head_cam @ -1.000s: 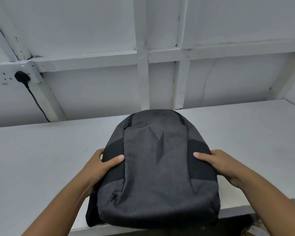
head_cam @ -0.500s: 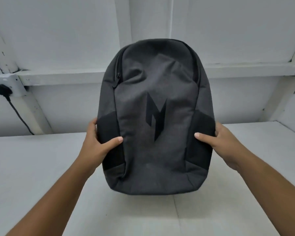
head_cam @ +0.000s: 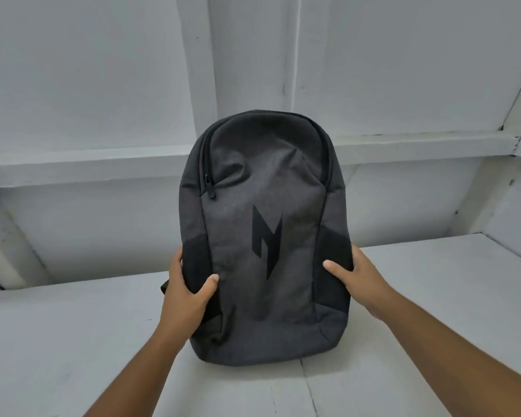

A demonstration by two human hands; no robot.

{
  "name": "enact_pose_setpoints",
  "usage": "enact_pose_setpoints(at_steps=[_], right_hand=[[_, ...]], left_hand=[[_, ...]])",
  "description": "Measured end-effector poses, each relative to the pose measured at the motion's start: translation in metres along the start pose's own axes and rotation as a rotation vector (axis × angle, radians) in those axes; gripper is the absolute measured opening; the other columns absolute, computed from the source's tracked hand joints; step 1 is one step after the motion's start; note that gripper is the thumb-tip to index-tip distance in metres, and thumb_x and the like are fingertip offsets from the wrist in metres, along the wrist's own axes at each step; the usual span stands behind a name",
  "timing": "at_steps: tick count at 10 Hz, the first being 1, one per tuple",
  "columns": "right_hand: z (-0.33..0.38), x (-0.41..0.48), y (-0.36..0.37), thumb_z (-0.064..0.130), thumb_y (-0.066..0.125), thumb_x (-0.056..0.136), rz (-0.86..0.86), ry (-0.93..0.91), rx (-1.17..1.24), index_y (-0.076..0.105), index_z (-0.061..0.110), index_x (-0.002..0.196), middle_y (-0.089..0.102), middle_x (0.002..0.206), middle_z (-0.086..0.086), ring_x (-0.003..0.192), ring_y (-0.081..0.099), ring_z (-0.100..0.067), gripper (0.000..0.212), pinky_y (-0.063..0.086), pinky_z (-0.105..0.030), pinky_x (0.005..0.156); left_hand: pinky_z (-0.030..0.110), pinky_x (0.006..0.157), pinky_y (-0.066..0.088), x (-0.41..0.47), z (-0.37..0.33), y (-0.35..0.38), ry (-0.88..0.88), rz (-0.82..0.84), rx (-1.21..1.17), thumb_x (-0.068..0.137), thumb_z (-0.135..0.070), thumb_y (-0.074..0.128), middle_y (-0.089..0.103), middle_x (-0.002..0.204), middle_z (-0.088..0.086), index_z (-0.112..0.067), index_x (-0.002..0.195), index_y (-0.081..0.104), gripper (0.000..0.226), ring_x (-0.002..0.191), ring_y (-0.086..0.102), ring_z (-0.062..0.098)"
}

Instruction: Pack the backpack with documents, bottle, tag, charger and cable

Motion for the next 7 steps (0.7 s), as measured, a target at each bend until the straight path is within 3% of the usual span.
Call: enact_pose_setpoints(at_steps=[1,2,3,4,5,6,7], right_hand=[[-0.002,0.022,0.008,0.048,0.069,0.087,-0.017,-0.01,0.009,0.05,0.038,0.134,0.063,0.122,0.02,0.108,0.062,-0.003,0.051,0.057,-0.02,0.078],[-0.004,0.032,0.011,0.04,0.07,0.091,-0.023,-0.006,0.046,0.052,0.033,0.137,0.065,0.125,0.013,0.111,0.064,-0.009,0.049,0.059,-0.027,0.085],[-0.004,0.024,0.005,0.051,0.073,0.084,-0.014,-0.016,0.03,0.053,0.039,0.134,0.066,0.121,0.02,0.107,0.064,-0.003,0.056,0.057,-0.014,0.07],[-0.009,0.016,-0.003,0.055,0.072,0.083,0.012,-0.005,-0.004,0.055,0.032,0.136,0.067,0.124,0.014,0.108,0.064,-0.007,0.06,0.058,-0.02,0.076],[-0.02,0.002,-0.003,0.051,0.069,0.088,0.055,0.021,-0.027,0.053,0.022,0.14,0.065,0.132,0.001,0.115,0.064,-0.021,0.061,0.056,-0.042,0.096],[-0.022,-0.028,-0.01,0.042,0.07,0.091,0.07,-0.013,-0.026,0.049,0.023,0.145,0.058,0.143,-0.001,0.122,0.061,-0.022,0.061,0.051,-0.035,0.097],[-0.01,-0.058,-0.034,0.039,0.069,0.094,0.006,-0.089,-0.088,0.05,0.027,0.144,0.056,0.144,0.0,0.117,0.058,-0.015,0.055,0.047,-0.032,0.093]], left_hand=[[0.04,0.104,0.051,0.019,0.0,0.005,0.013,0.015,-0.014,0.088,-0.036,0.077,0.05,0.147,-0.014,-0.067,0.137,0.03,0.075,0.127,0.056,0.011],[0.042,0.107,0.05,0.022,-0.005,0.006,0.03,-0.013,0.0,0.09,-0.032,0.076,0.05,0.15,-0.011,-0.054,0.147,0.029,0.077,0.13,0.055,0.014],[0.039,0.103,0.054,0.011,-0.006,0.001,-0.01,-0.014,0.006,0.09,-0.039,0.076,0.054,0.145,-0.012,-0.054,0.149,0.027,0.078,0.125,0.059,0.012],[0.04,0.101,0.056,-0.013,-0.002,-0.009,-0.076,-0.047,0.014,0.089,-0.048,0.075,0.059,0.137,-0.012,-0.05,0.147,0.033,0.071,0.122,0.062,0.014],[0.039,0.104,0.052,-0.065,0.017,-0.01,-0.2,-0.116,0.093,0.091,-0.044,0.073,0.058,0.144,-0.003,-0.038,0.152,0.033,0.073,0.129,0.058,0.02],[0.04,0.102,0.047,-0.124,0.025,-0.01,-0.293,-0.232,0.18,0.094,-0.045,0.069,0.047,0.157,0.004,-0.033,0.156,0.03,0.074,0.14,0.048,0.026],[0.043,0.103,0.049,-0.158,0.011,-0.008,-0.29,-0.29,0.2,0.095,-0.046,0.067,0.046,0.157,0.003,-0.036,0.152,0.036,0.065,0.139,0.049,0.027]])
Point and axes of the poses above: each hand's wrist, its own x-axis towards the middle knuckle, its own y-axis out of the palm, z = x × y, the point moved 10 cm from there along x, towards the middle knuckle
